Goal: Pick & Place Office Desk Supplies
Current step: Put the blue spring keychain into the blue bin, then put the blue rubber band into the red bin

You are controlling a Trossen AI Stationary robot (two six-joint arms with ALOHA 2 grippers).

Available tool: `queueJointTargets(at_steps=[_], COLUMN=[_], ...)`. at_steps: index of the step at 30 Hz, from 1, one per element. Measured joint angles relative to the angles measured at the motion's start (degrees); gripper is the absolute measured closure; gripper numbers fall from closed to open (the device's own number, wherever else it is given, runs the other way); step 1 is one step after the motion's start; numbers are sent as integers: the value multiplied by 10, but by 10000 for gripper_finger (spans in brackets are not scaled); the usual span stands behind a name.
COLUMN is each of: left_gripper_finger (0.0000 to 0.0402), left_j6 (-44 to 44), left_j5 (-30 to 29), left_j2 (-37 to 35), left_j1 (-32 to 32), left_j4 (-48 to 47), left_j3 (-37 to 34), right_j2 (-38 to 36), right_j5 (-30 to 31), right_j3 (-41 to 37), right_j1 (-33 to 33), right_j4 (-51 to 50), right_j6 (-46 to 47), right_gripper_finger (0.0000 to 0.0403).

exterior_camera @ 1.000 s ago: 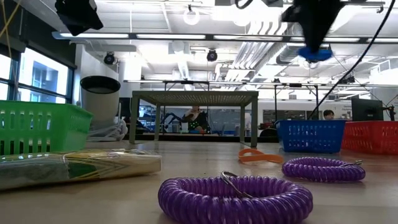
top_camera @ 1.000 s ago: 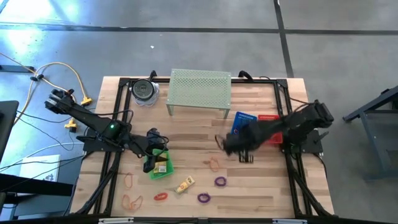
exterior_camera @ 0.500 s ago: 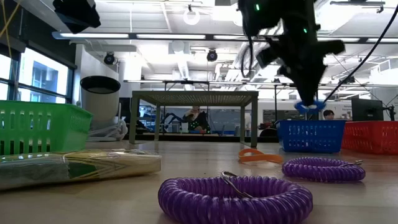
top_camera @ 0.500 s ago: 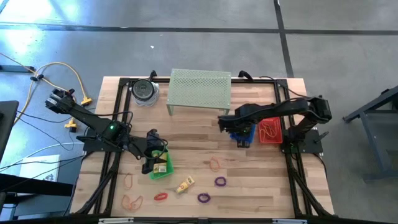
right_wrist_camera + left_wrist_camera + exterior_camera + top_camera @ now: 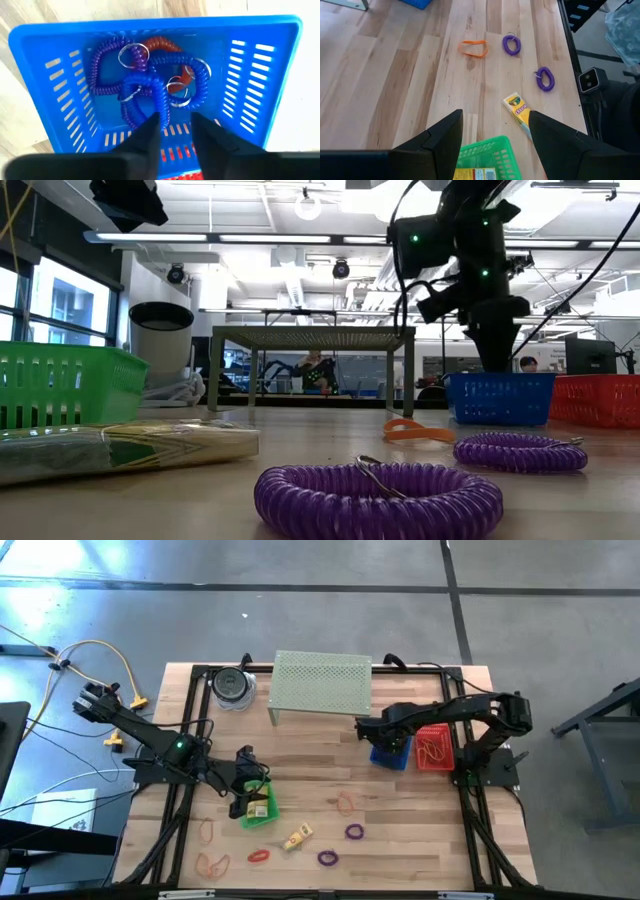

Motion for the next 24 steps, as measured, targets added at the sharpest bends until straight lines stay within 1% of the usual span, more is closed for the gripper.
queueJointTargets(at_steps=[5,7,9,12,16,21,24], left_gripper_finger=[181,181,181,181,181,181,181], left_j6=[-1,-4,-16,-17,-12,-16,-43], left_j5=[0,0,0,1,1,1,1], left_j2=[0,0,0,-3,-12,-44,-71], left_j1=[0,0,0,5,17,49,84], left_j4=[0,0,0,-1,-5,-48,-110], left_j3=[0,0,0,1,4,8,8], right_j2=[0,0,0,0,-6,-40,-70], right_j5=[3,21,56,82,131,136,136], right_j3=[0,0,2,14,47,97,117], right_j1=[0,1,5,9,22,52,80], right_j4=[-3,-4,-11,-39,-64,-82,-81], right_j6=[-2,-2,5,3,18,45,74], right_gripper_finger=[225,198,182,173,171,170,170])
